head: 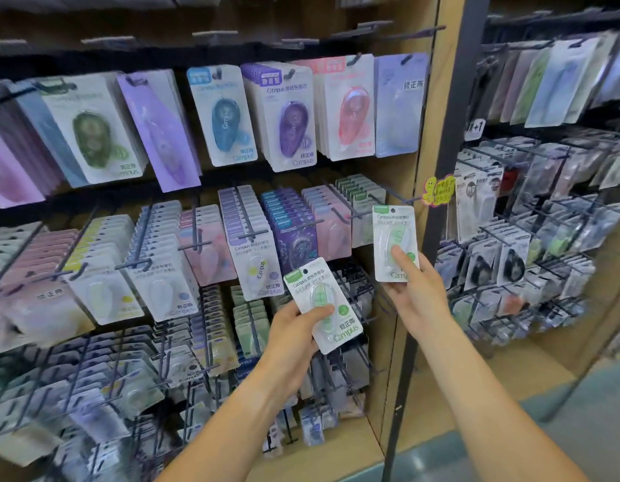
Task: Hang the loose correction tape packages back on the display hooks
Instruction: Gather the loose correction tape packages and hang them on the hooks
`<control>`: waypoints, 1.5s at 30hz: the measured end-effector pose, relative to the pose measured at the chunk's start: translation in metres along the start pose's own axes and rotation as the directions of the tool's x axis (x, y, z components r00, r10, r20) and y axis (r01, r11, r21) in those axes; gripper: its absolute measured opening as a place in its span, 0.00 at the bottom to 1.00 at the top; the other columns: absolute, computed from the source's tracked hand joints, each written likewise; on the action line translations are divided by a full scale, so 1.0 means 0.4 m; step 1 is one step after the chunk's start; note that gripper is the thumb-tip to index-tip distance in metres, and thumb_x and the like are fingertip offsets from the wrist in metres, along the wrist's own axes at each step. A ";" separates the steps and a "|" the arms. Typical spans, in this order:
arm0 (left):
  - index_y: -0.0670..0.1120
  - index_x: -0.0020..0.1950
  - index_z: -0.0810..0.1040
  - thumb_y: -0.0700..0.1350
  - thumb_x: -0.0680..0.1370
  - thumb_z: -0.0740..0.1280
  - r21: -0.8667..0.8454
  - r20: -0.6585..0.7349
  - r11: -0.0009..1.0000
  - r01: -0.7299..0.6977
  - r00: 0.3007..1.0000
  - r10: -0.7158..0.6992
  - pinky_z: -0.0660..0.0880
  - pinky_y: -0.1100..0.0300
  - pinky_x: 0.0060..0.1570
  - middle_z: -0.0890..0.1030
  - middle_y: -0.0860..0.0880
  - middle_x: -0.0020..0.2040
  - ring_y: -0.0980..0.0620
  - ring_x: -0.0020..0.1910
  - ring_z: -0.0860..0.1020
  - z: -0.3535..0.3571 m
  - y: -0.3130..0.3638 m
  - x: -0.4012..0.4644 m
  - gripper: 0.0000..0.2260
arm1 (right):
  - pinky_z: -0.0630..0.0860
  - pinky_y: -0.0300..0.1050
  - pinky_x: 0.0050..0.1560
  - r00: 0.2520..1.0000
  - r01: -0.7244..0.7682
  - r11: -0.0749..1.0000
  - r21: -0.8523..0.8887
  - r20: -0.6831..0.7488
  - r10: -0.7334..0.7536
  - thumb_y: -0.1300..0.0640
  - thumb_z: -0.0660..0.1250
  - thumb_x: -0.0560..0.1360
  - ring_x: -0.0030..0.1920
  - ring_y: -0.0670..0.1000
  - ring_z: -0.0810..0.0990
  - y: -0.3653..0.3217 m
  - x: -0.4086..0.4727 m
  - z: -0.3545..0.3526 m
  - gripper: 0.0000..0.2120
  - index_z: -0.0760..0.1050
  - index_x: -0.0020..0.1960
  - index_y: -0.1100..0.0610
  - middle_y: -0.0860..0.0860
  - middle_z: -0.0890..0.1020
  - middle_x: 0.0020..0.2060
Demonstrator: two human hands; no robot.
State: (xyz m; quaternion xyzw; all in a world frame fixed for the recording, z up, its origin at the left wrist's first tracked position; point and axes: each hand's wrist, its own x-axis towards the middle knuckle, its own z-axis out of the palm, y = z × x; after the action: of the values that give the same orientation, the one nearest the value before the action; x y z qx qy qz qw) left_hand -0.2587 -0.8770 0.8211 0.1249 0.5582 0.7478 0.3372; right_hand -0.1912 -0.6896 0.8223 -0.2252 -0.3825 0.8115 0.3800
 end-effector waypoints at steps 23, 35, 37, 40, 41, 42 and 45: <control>0.42 0.63 0.83 0.35 0.79 0.73 0.041 -0.037 0.995 -0.094 0.995 0.096 0.85 0.50 0.55 0.88 0.45 0.57 0.44 0.56 0.87 0.033 0.010 0.029 0.13 | 0.81 0.52 0.62 0.902 -0.204 0.979 -0.020 -0.393 0.179 0.54 0.82 0.70 0.61 0.57 0.82 0.010 0.115 0.072 0.23 0.74 0.56 0.60 0.60 0.82 0.57; 0.42 0.60 0.86 0.40 0.79 0.74 0.008 0.007 0.998 -0.064 0.998 0.064 0.83 0.47 0.58 0.88 0.43 0.56 0.42 0.56 0.86 0.049 -0.026 0.010 0.10 | 0.80 0.60 0.61 0.988 -0.051 0.904 -0.425 0.111 0.108 0.57 0.77 0.74 0.54 0.54 0.87 0.076 -0.197 -0.032 0.16 0.81 0.61 0.55 0.52 0.88 0.52; 0.41 0.58 0.87 0.42 0.78 0.75 0.014 -0.001 0.998 -0.062 0.998 0.062 0.81 0.44 0.62 0.88 0.42 0.55 0.41 0.56 0.86 0.051 -0.027 0.012 0.10 | 0.81 0.59 0.61 0.987 -0.063 0.927 -0.369 0.116 0.113 0.57 0.75 0.74 0.54 0.55 0.87 0.078 -0.201 -0.031 0.15 0.81 0.61 0.56 0.53 0.88 0.52; 0.39 0.57 0.87 0.47 0.80 0.73 -0.020 -0.017 0.998 -0.051 0.999 0.051 0.82 0.49 0.60 0.88 0.40 0.53 0.43 0.53 0.86 0.045 -0.017 0.014 0.13 | 0.80 0.54 0.57 0.985 -0.104 0.959 -0.263 0.106 0.136 0.58 0.73 0.76 0.55 0.54 0.87 0.073 -0.193 -0.034 0.14 0.81 0.61 0.57 0.54 0.88 0.53; 0.39 0.57 0.87 0.49 0.80 0.73 -0.012 -0.031 0.998 -0.056 0.998 0.055 0.83 0.51 0.57 0.88 0.40 0.52 0.44 0.51 0.86 0.041 -0.013 0.014 0.14 | 0.80 0.51 0.56 0.988 -0.111 0.968 -0.226 0.084 0.133 0.59 0.72 0.76 0.55 0.54 0.87 0.070 -0.184 -0.036 0.14 0.81 0.61 0.58 0.54 0.88 0.54; 0.40 0.56 0.87 0.50 0.80 0.72 0.007 -0.046 0.998 -0.060 0.997 0.060 0.83 0.53 0.56 0.88 0.40 0.52 0.45 0.49 0.86 0.033 -0.011 0.016 0.14 | 0.80 0.49 0.55 0.991 -0.112 0.975 -0.193 0.056 0.124 0.59 0.71 0.77 0.55 0.53 0.87 0.067 -0.173 -0.037 0.13 0.81 0.62 0.58 0.54 0.87 0.54; 0.42 0.56 0.88 0.50 0.81 0.71 0.034 -0.081 0.999 -0.021 0.996 0.024 0.84 0.54 0.53 0.88 0.42 0.52 0.46 0.47 0.85 0.002 -0.020 0.009 0.13 | 0.79 0.47 0.55 0.996 -0.093 0.989 -0.114 -0.019 0.091 0.61 0.70 0.79 0.56 0.52 0.86 0.053 -0.128 -0.037 0.11 0.80 0.61 0.59 0.53 0.87 0.55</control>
State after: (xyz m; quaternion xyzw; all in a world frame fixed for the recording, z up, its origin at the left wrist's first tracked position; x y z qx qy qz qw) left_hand -0.2580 -0.8728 0.8135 0.1061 0.5825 0.7466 0.3034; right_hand -0.1597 -0.7321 0.8002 -0.2698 -0.4150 0.8033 0.3313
